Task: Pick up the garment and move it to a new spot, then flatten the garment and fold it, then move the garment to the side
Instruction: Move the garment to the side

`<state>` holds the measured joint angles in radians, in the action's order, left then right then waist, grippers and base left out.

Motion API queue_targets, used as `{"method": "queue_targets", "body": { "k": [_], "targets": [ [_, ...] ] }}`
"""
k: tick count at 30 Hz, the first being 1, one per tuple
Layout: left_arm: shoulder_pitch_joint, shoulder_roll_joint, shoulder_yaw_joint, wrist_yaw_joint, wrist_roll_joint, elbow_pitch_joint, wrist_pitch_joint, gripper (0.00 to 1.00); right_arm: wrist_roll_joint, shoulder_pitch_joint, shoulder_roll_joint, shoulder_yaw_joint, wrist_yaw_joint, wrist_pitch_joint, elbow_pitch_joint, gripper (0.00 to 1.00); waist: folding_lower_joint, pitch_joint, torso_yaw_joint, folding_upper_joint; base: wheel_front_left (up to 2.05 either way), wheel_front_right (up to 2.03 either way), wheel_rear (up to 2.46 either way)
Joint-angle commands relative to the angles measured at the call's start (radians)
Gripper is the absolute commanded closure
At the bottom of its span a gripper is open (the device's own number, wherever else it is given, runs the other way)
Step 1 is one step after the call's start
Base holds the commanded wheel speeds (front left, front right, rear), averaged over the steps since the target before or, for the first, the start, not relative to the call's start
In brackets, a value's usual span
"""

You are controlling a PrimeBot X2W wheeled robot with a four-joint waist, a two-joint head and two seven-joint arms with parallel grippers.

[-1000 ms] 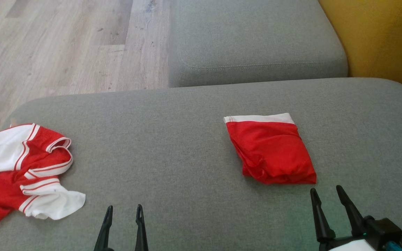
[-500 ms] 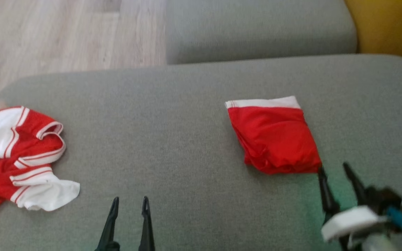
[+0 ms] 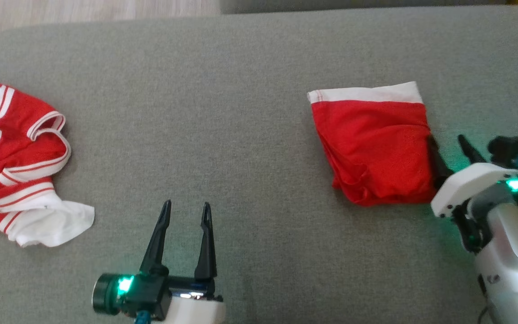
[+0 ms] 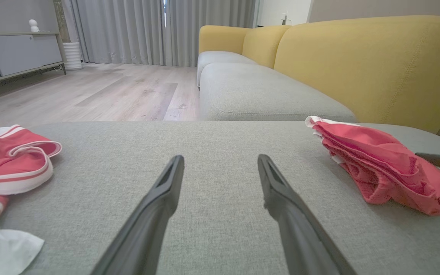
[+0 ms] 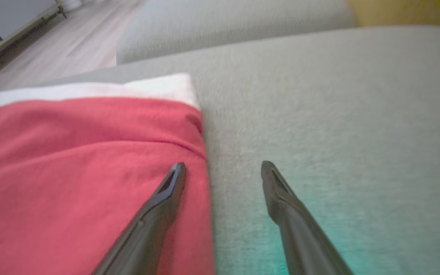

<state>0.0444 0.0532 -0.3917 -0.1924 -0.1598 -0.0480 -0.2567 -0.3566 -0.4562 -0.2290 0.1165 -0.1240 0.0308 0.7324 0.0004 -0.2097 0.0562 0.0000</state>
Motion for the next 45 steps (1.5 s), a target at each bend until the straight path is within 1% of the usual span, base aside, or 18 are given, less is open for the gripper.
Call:
{"method": "queue_targets", "body": {
  "k": [1,6,7,8,9,11,14,18,23,24,30,34,35,36,37,42,43,45],
  "targets": [
    [-0.032,-0.003,0.02,0.0,-0.005,0.035,-0.005,0.0,-0.017,-0.022,-0.007,0.034,-0.007,-0.013,-0.01,0.0,-0.0004,-0.019,0.009,0.0,0.0,0.0,0.0],
    [-0.06,-0.003,0.004,-0.007,-0.009,0.038,-0.005,0.0,-0.122,-0.07,-0.013,0.151,-0.007,-0.088,0.05,0.0,-0.0004,-0.04,0.013,0.0,0.0,0.0,0.0],
    [-0.063,-0.003,0.002,-0.009,-0.01,0.039,-0.005,0.0,-0.144,-0.075,-0.017,0.173,-0.007,-0.093,0.052,0.31,-0.0004,-0.042,0.013,0.0,0.0,0.0,0.0],
    [-0.066,-0.003,0.001,-0.01,-0.01,0.041,-0.005,0.0,-0.166,-0.081,-0.022,0.189,-0.007,-0.09,0.051,0.87,-0.0004,-0.045,0.012,0.0,0.0,0.0,0.0],
    [-0.069,-0.003,0.001,-0.012,-0.01,0.044,-0.005,0.0,-0.187,-0.087,-0.03,0.201,-0.007,-0.082,0.047,1.0,-0.0004,-0.049,0.01,0.0,0.0,0.0,0.0],
    [-0.072,-0.003,0.005,-0.017,-0.009,0.051,-0.005,0.0,-0.216,-0.1,-0.059,0.219,-0.007,-0.058,0.039,1.0,-0.0004,-0.056,0.001,0.0,0.0,0.0,0.0],
    [-0.075,-0.003,0.009,-0.016,-0.007,0.059,-0.005,0.0,-0.206,-0.123,-0.129,0.243,-0.007,-0.024,0.037,1.0,-0.0004,-0.069,-0.024,0.0,0.0,0.0,0.0],
    [-0.088,-0.003,0.013,-0.007,0.007,0.064,-0.005,0.0,-0.159,-0.16,-0.249,0.261,-0.007,-0.008,0.036,1.0,-0.0004,-0.103,-0.067,0.0,0.0,0.0,0.0],
    [-0.125,-0.003,0.018,0.011,0.029,0.067,-0.005,0.0,-0.12,-0.211,-0.391,0.233,-0.007,-0.009,0.034,1.0,-0.0004,-0.164,-0.106,0.0,0.0,0.0,0.0],
    [-0.145,-0.003,0.017,0.024,0.036,0.066,-0.005,0.0,-0.11,-0.231,-0.437,0.223,-0.007,-0.016,0.033,1.0,-0.0004,-0.188,-0.113,0.0,0.0,0.0,0.0],
    [-0.199,-0.003,0.027,0.043,0.063,0.089,-0.005,0.0,-0.058,-0.269,-0.518,0.155,-0.007,-0.046,0.004,1.0,-0.0004,-0.235,-0.127,0.0,0.0,0.0,0.0],
    [-0.213,-0.003,0.032,0.049,0.07,0.101,-0.005,0.0,-0.007,-0.262,-0.548,0.104,-0.007,-0.064,-0.013,1.0,-0.0004,-0.249,-0.126,0.0,0.0,0.0,0.0],
    [-0.215,-0.003,0.034,0.051,0.072,0.102,-0.005,0.0,0.023,-0.258,-0.549,0.077,-0.007,-0.071,-0.02,0.85,-0.0004,-0.251,-0.127,0.0,0.0,0.0,0.0],
    [-0.214,-0.003,0.034,0.052,0.072,0.101,-0.005,0.0,0.042,-0.257,-0.545,0.056,-0.007,-0.073,-0.017,0.29,-0.0004,-0.25,-0.128,0.0,0.0,0.0,0.0],
    [-0.213,-0.003,0.033,0.052,0.071,0.099,-0.005,0.0,0.072,-0.257,-0.538,0.034,-0.007,-0.062,-0.017,0.0,-0.0004,-0.247,-0.128,0.0,0.0,0.0,0.0],
    [-0.202,-0.003,0.018,0.051,0.058,0.083,-0.005,0.0,0.204,-0.214,-0.425,-0.054,-0.007,-0.001,-0.022,0.0,-0.0004,-0.201,-0.125,0.0,0.0,0.0,0.0],
    [-0.202,-0.003,0.018,0.051,0.058,0.083,-0.005,0.0,0.204,-0.214,-0.425,-0.054,-0.007,-0.001,-0.022,0.0,-0.0004,-0.201,-0.125,0.0,0.0,0.0,0.0],
    [-0.194,-0.003,0.015,0.049,0.055,0.079,-0.005,0.0,0.237,-0.178,-0.366,-0.078,-0.007,0.015,-0.019,0.0,-0.0004,-0.172,-0.121,0.0,0.0,0.0,0.0]
  ]
}}
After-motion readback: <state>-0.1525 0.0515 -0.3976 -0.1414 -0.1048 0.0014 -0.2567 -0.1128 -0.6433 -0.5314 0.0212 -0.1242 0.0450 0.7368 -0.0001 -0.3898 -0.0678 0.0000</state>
